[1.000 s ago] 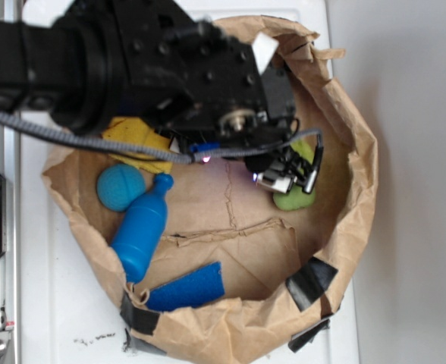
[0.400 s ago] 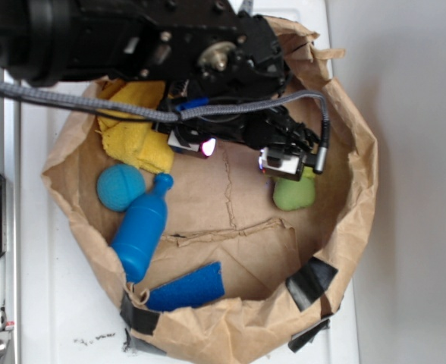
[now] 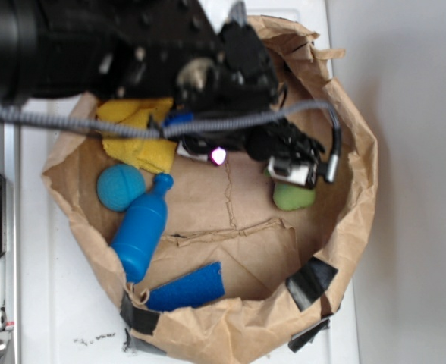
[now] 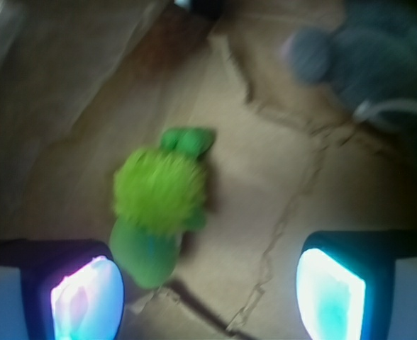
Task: Grab the green animal.
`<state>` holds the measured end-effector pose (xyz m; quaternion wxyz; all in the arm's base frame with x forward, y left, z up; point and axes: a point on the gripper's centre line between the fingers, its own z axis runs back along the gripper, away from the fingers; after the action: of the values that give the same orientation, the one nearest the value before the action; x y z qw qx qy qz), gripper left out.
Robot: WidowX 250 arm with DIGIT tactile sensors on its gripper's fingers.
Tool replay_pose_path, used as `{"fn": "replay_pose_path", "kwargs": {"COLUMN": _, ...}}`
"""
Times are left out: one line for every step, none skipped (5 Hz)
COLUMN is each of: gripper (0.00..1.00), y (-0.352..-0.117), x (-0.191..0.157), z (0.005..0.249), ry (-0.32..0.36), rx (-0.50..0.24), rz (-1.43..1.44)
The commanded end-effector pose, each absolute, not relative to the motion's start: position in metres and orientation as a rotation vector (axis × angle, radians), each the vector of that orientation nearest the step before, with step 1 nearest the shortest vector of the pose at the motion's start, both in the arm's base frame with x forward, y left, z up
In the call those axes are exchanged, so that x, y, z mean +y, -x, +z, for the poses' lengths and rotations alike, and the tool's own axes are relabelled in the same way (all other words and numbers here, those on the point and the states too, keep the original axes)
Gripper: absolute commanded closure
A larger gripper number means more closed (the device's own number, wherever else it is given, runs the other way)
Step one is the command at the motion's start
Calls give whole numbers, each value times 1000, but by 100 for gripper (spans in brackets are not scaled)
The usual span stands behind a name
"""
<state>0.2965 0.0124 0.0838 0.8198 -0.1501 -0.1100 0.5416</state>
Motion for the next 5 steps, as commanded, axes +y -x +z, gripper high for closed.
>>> {"fn": "replay_pose_path", "kwargs": {"gripper": 0, "y": -314, "x": 21, "z": 79, "ry": 300, "rx": -307, "rz": 1177}}
{"fn": "replay_pose_path", "kwargs": {"gripper": 0, "y": -326, "x": 25, "z": 74, "ry": 276, "rx": -303, "rz": 1216}}
{"fn": "replay_pose_path", "kwargs": {"gripper": 0, "y": -335, "x": 29, "z": 71, "ry": 257, "rx": -312, "rz": 1245}}
{"fn": "replay_pose_path", "kwargs": {"gripper": 0, "y": -338, "x": 28, "z": 64, "ry": 248, "rx": -299, "rz": 1235}}
{"fn": "replay_pose_path", "kwargs": {"gripper": 0, "y": -342, "x": 15, "z": 58, "ry": 238, "rx": -287, "rz": 1208}}
